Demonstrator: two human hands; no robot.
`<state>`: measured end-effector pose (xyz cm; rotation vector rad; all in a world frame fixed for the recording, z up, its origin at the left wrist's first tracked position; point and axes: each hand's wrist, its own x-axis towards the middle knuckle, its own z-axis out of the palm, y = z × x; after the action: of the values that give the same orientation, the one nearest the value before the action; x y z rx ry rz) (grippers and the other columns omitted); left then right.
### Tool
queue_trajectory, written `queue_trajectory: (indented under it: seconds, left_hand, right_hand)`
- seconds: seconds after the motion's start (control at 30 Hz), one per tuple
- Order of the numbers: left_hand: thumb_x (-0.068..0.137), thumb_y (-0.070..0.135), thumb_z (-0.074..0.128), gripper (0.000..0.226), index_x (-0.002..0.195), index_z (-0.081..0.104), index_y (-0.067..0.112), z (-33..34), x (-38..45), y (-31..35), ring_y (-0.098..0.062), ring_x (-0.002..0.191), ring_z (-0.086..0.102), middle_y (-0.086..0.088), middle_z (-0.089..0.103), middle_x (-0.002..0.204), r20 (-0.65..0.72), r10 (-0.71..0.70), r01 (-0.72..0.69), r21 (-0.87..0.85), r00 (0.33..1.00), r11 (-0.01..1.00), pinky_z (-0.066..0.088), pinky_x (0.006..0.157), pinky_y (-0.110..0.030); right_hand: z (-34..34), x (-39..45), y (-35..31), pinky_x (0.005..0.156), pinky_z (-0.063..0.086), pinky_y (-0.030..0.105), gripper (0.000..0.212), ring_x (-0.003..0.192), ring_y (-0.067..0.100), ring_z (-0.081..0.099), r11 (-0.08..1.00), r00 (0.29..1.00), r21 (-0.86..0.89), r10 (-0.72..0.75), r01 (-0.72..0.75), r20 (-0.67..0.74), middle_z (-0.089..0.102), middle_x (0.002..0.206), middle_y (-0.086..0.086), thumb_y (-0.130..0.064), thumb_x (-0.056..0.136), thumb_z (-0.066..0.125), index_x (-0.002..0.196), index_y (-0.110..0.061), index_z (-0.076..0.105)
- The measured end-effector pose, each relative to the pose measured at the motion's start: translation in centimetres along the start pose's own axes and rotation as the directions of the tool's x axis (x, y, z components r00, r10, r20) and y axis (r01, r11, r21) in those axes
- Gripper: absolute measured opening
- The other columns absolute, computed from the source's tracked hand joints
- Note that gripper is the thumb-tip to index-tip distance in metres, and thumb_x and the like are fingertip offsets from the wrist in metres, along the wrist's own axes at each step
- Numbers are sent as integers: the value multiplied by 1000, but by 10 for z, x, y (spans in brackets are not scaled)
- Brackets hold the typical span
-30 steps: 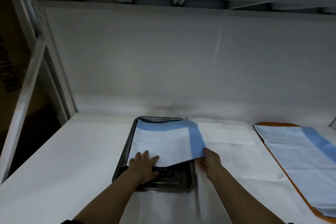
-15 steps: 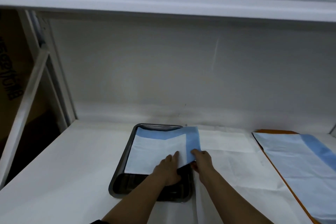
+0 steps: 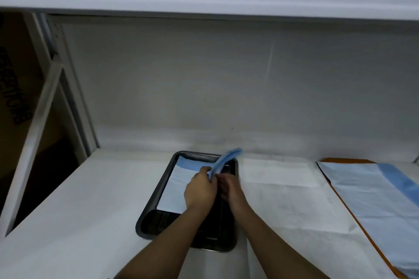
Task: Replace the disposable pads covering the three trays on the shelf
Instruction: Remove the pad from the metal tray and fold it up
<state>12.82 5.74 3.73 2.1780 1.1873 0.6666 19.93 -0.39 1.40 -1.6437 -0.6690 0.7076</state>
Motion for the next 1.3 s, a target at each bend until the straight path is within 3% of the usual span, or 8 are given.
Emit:
queue_trajectory:
  seconds: [0.27, 0.47, 0.7, 0.83, 0.97, 1.13, 1.2, 1.3]
  left_hand:
    - [93, 15, 46, 34, 126, 48, 10, -34, 13, -51, -28, 79, 61, -9, 64, 96, -120, -98, 80, -141, 988, 987, 42, 65, -28]
    - [89, 21, 46, 57, 143, 26, 23, -46, 15, -93, -27, 97, 58, -4, 62, 110, -102, -23, 49, 257, 994, 965, 35, 70, -29]
    - [85, 25, 50, 39, 123, 55, 22, -38, 4, -121, -25, 110, 50, -2, 62, 113, -10, -60, 55, 561, 998, 826, 33, 89, -36]
    - [43, 26, 78, 22, 61, 69, 16, -34, 1, -129, -29, 65, 57, -6, 60, 64, -12, 97, -69, 623, 995, 779, 44, 62, -35]
    - [39, 30, 83, 28, 51, 63, 15, -30, 4, -137, -30, 61, 56, -7, 55, 64, -9, 161, -125, 594, 987, 795, 47, 55, -34]
    - [42, 30, 86, 41, 76, 69, 14, -21, 4, -143, -36, 96, 65, -17, 61, 109, 152, 175, -232, 590, 973, 773, 53, 76, -49]
    - [73, 38, 67, 56, 122, 58, 11, -20, 2, -142, -35, 136, 37, -16, 37, 146, 229, 159, -266, 575, 960, 774, 28, 108, -55]
    - [79, 59, 13, 84, 152, 14, 17, -24, 1, -144, -24, 148, -8, -3, 3, 160, 365, 69, -297, 617, 928, 729, -6, 116, -50]
  right_hand:
    - [22, -10, 44, 115, 22, 38, 67, 145, 20, 17, 534, 963, -812, -19, 236, 268, 14, 159, -1, -20, 94, 45, 152, -20, 10]
    - [21, -9, 48, 117, 14, 39, 64, 147, 22, 10, 333, 952, -896, -15, 293, 306, 8, 160, -2, -28, 98, 38, 152, -25, 5]
    - [29, -9, 48, 114, 13, 51, 56, 146, 27, 4, 310, 946, -908, 67, 283, 318, 0, 160, -6, -37, 99, 27, 151, -35, 6]
    - [33, -9, 48, 115, 10, 52, 53, 146, 29, 2, 357, 954, -905, 96, 233, 284, 0, 160, 0, -37, 100, 26, 150, -37, 12]
    - [39, -9, 47, 115, 15, 45, 46, 145, 23, 12, 483, 972, -858, 59, 173, 229, 20, 157, 1, -33, 100, 26, 146, -32, 26]
    - [46, -3, 47, 104, 37, 33, 35, 123, 16, 47, 685, 998, -727, -33, 55, 44, 54, 134, -4, -26, 96, 42, 129, -24, 53]
    - [47, 1, 44, 99, 42, 32, 36, 116, 18, 52, 807, 999, -589, 17, -32, -32, 57, 130, 1, -21, 95, 46, 131, -19, 51]
    - [47, 7, 36, 94, 45, 30, 52, 114, 24, 52, 946, 975, -235, 215, -222, -57, 49, 135, 14, -13, 94, 50, 143, -7, 32]
